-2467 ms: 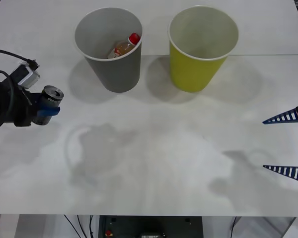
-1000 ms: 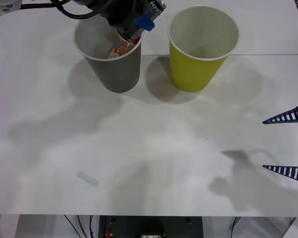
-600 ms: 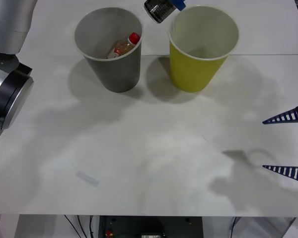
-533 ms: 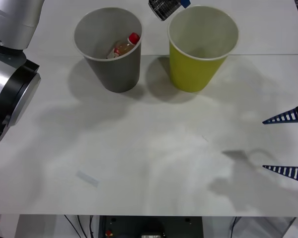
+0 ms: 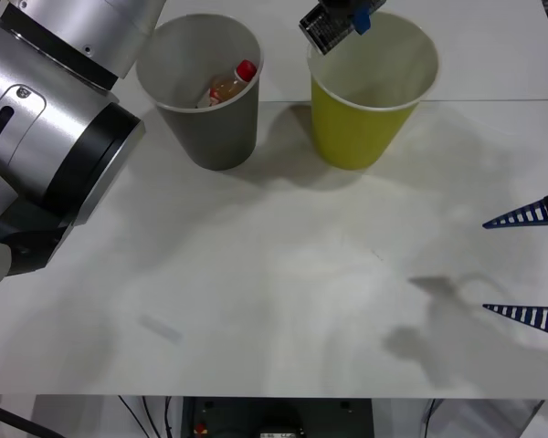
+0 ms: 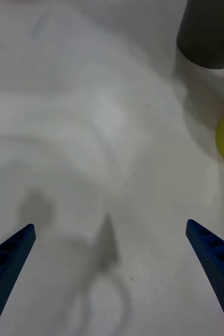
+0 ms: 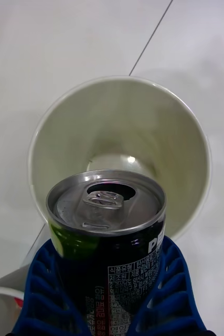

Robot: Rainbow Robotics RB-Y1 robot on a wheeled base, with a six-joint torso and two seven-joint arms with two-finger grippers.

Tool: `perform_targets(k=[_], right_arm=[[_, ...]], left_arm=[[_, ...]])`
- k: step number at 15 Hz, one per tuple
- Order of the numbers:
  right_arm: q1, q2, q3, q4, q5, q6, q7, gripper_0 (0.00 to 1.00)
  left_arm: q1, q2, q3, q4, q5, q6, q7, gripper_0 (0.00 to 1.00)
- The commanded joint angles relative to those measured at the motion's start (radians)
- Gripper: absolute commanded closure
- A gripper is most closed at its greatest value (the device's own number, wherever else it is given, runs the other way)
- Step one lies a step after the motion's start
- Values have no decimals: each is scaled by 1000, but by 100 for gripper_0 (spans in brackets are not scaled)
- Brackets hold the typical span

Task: Put the can into the green bin and the plastic bottle into the gray bin

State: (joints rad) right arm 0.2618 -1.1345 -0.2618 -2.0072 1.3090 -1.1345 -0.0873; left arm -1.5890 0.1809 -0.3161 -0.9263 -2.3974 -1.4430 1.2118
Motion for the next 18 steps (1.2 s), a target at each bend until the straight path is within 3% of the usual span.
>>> perform_targets(k=[1, 6, 9, 11, 12, 13, 14, 16, 18], right_arm=[[0, 0, 0, 0, 0, 0, 0, 0], [0, 0, 0, 0, 0, 0, 0, 0], [0, 0, 0, 0, 0, 0, 0, 0], [0, 0, 0, 0, 0, 0, 0, 0], [0, 0, 0, 0, 0, 0, 0, 0], [0, 0, 0, 0, 0, 0, 0, 0], [0, 0, 0, 0, 0, 0, 0, 0], [0, 0, 0, 0, 0, 0, 0, 0], [0, 0, 0, 0, 0, 0, 0, 0]], left_arm=[[1, -26, 9, 66, -2, 144, 3, 98], [1, -92, 11, 179, 1, 316, -8, 98], [1, -127, 11, 222, -11, 359, -24, 98], [3, -127, 11, 228, -11, 362, -28, 92], [3, -127, 11, 228, -13, 362, -31, 71], [3, -127, 11, 228, -14, 363, -41, 7], [3, -127, 11, 228, -14, 368, -41, 0], [3, -112, 12, 228, -5, 366, -41, 0], [3, -67, 11, 227, 75, 357, -72, 0]])
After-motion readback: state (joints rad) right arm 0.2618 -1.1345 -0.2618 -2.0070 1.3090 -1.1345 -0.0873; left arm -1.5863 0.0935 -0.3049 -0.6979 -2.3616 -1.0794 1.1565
